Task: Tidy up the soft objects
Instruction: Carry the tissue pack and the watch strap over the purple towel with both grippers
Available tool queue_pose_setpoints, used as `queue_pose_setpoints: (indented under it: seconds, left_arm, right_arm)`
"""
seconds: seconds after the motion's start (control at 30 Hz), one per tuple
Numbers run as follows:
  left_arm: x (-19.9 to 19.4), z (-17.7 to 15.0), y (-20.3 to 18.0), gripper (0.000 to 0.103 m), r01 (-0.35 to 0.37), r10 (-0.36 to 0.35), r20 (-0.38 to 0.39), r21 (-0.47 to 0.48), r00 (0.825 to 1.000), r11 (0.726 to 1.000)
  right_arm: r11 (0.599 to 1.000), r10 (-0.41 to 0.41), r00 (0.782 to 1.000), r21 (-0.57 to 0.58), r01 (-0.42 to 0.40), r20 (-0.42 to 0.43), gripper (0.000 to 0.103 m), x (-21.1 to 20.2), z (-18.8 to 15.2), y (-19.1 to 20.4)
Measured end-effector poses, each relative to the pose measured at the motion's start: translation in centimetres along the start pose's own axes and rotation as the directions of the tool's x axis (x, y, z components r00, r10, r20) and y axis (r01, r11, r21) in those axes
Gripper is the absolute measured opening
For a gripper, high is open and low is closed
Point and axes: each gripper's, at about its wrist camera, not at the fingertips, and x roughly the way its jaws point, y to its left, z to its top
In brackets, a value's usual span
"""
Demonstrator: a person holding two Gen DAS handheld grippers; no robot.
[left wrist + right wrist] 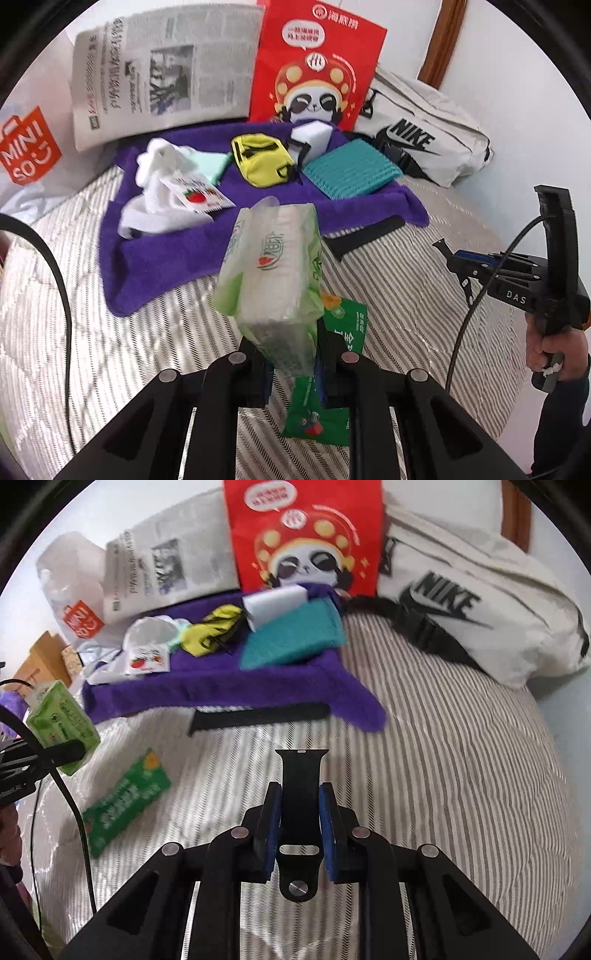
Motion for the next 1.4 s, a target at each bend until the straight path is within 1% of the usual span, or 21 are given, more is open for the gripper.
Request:
queue_pose_setpoints:
  seconds: [0.23,0.4,0.63,0.8,1.0,1.13,1.33,1.4]
  left_arm:
    - [-1.8,0.5,0.8,0.016,-0.003,0.004,0.036,-0.026,0.999,1.000]
    - [-2.4,1.4,1.7,0.016,-0.004,0.007,0.052,-0.049,0.999,0.999]
    - [-2.0,3.4,2.8,0.016,-0.008,0.012,0.062,-0.063,0.998,0.998]
    - [-1.4,5.2,3.6,0.016,-0.004,0.009,0.069,-0.070,0.998,0.998]
    - [0.0,7.8,4.8,0.016,0.004,0.001,0.068,-0.079,0.998,0.997]
    - [2.3,9.3,5.9,0.016,0.029,-0.025,0.035,-0.101,0.999,0.994]
    - [5.4,10.9,6.4,0.016,0.017,-0.017,-0.002,-0.093,1.000,0.996]
    - [6.2,11.4,6.7,0.016,0.028,-0.029,-0.009,-0.094,1.000,0.995]
  right_arm:
    - [0.997,0.046,0.999,-0.058,-0.044,0.028,0.021,-0.8,2.4,1.6]
    - [0.993,0.076,0.995,-0.090,-0.070,0.061,0.021,-1.0,5.1,2.6]
    - [0.988,0.109,0.990,-0.122,-0.098,0.088,0.021,0.2,9.3,4.0]
    - [0.986,0.119,0.990,-0.125,-0.108,0.078,0.021,2.2,11.9,4.6]
    - [0.989,0.096,0.995,-0.113,-0.091,0.041,0.021,5.0,14.0,4.6]
    - [0.991,0.097,0.995,-0.093,-0.096,0.011,0.021,6.9,14.4,4.5]
    - [0.992,0.083,0.996,-0.091,-0.084,-0.016,0.021,9.7,14.8,4.7]
    - [0.992,0.076,0.997,-0.098,-0.078,-0.025,0.021,10.4,14.9,4.9]
